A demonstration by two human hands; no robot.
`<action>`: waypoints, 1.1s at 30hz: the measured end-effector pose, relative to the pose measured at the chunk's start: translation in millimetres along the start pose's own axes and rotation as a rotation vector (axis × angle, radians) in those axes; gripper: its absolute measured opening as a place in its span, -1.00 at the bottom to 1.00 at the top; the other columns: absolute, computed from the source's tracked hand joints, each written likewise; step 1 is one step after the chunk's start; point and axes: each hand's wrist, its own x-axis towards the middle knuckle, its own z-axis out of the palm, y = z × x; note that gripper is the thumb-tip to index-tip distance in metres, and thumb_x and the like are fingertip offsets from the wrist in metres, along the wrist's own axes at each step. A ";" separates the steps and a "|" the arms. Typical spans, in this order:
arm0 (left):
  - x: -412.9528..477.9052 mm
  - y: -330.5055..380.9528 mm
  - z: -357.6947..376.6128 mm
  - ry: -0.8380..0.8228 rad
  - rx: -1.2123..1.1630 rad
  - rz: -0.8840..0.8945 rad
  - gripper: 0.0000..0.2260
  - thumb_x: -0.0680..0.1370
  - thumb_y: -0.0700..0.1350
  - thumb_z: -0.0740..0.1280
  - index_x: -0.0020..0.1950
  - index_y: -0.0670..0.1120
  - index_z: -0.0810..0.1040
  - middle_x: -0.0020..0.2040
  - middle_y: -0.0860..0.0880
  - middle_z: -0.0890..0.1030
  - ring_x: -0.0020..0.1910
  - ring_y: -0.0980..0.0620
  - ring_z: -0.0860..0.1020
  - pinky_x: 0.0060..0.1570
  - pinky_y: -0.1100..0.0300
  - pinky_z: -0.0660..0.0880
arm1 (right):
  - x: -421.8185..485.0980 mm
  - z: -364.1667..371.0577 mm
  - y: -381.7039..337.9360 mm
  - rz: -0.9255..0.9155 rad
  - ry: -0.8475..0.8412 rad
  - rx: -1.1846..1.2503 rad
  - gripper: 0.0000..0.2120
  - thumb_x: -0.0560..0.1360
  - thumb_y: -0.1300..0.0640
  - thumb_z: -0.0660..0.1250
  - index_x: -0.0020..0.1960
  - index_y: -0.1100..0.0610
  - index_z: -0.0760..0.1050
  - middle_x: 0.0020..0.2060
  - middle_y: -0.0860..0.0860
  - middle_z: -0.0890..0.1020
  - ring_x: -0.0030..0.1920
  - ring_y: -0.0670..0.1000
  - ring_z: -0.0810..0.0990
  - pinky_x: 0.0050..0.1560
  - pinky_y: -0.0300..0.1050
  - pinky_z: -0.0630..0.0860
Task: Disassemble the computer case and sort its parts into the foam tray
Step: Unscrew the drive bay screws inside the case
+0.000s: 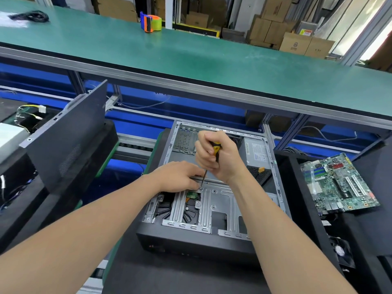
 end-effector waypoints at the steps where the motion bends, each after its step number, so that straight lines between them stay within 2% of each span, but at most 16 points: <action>1: -0.3 0.0 -0.3 -0.002 -0.009 -0.003 -0.87 0.49 0.13 0.30 -0.08 0.12 0.43 -0.12 0.10 0.58 -0.14 0.10 0.53 -0.13 0.04 0.45 | 1.0 -0.5 -0.3 0.005 -0.038 0.016 -0.67 0.55 0.09 0.19 -0.37 0.11 0.28 -0.54 -0.02 0.27 -0.60 -0.06 0.13 -0.53 -0.11 0.00; 4: 0.5 -1.5 0.2 0.002 -0.023 -0.004 -0.86 0.48 0.15 0.30 0.01 0.20 0.45 -0.10 0.15 0.57 -0.11 0.10 0.53 -0.15 0.11 0.43 | 3.4 0.6 2.0 -0.025 -0.048 0.047 -0.67 0.54 0.09 0.19 -0.39 0.12 0.30 -0.56 -0.01 0.28 -0.57 -0.02 0.19 -0.52 -0.12 0.14; 7: -1.2 -0.9 -1.1 0.074 -0.152 0.004 -0.79 0.48 0.04 0.42 0.01 0.22 0.43 -0.12 0.16 0.53 -0.11 0.07 0.54 -0.22 0.16 0.41 | 2.4 4.0 7.6 -0.098 0.059 0.049 -0.68 0.58 0.11 0.14 -0.34 0.15 0.32 -0.59 -0.01 0.26 -0.56 0.00 0.17 -0.51 -0.15 0.22; 10: -6.7 -1.5 -3.0 0.163 -0.285 0.101 -0.74 0.45 -0.04 0.48 0.09 0.11 0.53 0.02 0.16 0.61 0.04 0.22 0.59 0.02 0.28 0.50 | -0.2 7.5 12.0 -0.150 0.168 0.002 -0.70 0.58 0.09 0.18 -0.31 0.15 0.31 -0.58 0.01 0.27 -0.58 0.01 0.18 -0.51 -0.12 0.20; 12: -11.2 -1.5 -2.1 0.198 -0.224 0.153 -0.80 0.44 0.01 0.50 0.04 0.11 0.60 0.02 0.22 0.63 0.07 0.27 0.58 0.07 0.39 0.46 | -1.2 8.9 13.6 -0.161 0.230 -0.055 -0.69 0.57 0.06 0.20 -0.32 0.15 0.32 -0.58 0.02 0.28 -0.57 0.02 0.19 -0.50 -0.10 0.20; 15: -13.3 -1.9 1.9 0.263 -0.160 0.181 -0.87 0.44 0.08 0.52 -0.06 0.12 0.67 0.00 0.34 0.60 0.06 0.34 0.55 0.02 0.53 0.35 | -2.6 10.8 14.1 -0.146 0.313 -0.120 -0.66 0.55 0.01 0.27 -0.35 0.12 0.36 -0.55 0.04 0.32 -0.56 0.04 0.23 -0.49 -0.11 0.26; 20: -13.8 0.1 4.6 0.294 -0.092 0.198 -0.88 0.47 0.17 0.50 -0.16 0.15 0.70 0.04 0.48 0.52 0.03 0.42 0.51 -0.02 0.44 0.39 | -6.3 14.1 11.0 -0.113 0.392 -0.135 -0.67 0.46 -0.04 0.36 -0.38 0.10 0.41 -0.53 0.05 0.37 -0.53 0.05 0.29 -0.43 -0.06 0.25; 23: -16.0 3.4 6.9 0.297 0.043 0.202 -0.85 0.50 0.22 0.40 -0.13 0.18 0.60 -0.01 0.54 0.44 -0.08 0.44 0.46 -0.20 0.32 0.36 | -8.7 17.0 9.2 -0.113 0.410 -0.127 -0.69 0.45 -0.02 0.36 -0.38 0.11 0.42 -0.54 0.05 0.36 -0.52 0.06 0.28 -0.37 -0.02 0.27; 25: -16.5 4.8 11.0 0.298 0.139 0.213 -0.83 0.54 0.23 0.32 -0.10 0.17 0.49 -0.03 0.47 0.40 -0.20 0.28 0.44 -0.26 0.24 0.32 | -10.2 19.3 5.5 -0.126 0.425 -0.125 -0.69 0.44 -0.02 0.36 -0.38 0.12 0.41 -0.54 0.05 0.34 -0.52 0.07 0.27 -0.36 -0.02 0.29; 27: -16.8 5.6 14.9 0.318 0.195 0.204 -0.83 0.58 0.21 0.26 -0.05 0.14 0.43 0.00 0.34 0.38 -0.25 0.21 0.42 -0.28 0.21 0.32 | -11.2 21.1 0.0 -0.138 0.448 -0.141 -0.70 0.43 -0.03 0.36 -0.38 0.11 0.42 -0.54 0.06 0.34 -0.52 0.07 0.28 -0.37 -0.03 0.30; 30: -16.5 7.8 16.7 0.356 0.190 0.205 -0.82 0.62 0.15 0.25 0.04 0.06 0.46 0.10 0.22 0.44 -0.22 0.19 0.49 -0.26 0.19 0.38 | -15.1 20.9 -10.6 -0.156 0.514 -0.252 -0.68 0.49 -0.05 0.36 -0.35 0.09 0.45 -0.52 0.06 0.40 -0.48 0.07 0.39 -0.33 -0.05 0.40; 33: -14.8 11.0 14.6 0.364 0.070 0.170 -0.91 0.65 0.09 0.26 0.03 0.10 0.43 0.05 0.20 0.44 -0.12 0.24 0.49 -0.18 0.34 0.36 | -25.7 14.8 -21.9 -0.225 0.632 -0.545 -0.59 0.63 -0.08 0.32 -0.29 0.16 0.49 -0.43 0.11 0.55 -0.37 0.01 0.51 -0.28 -0.11 0.49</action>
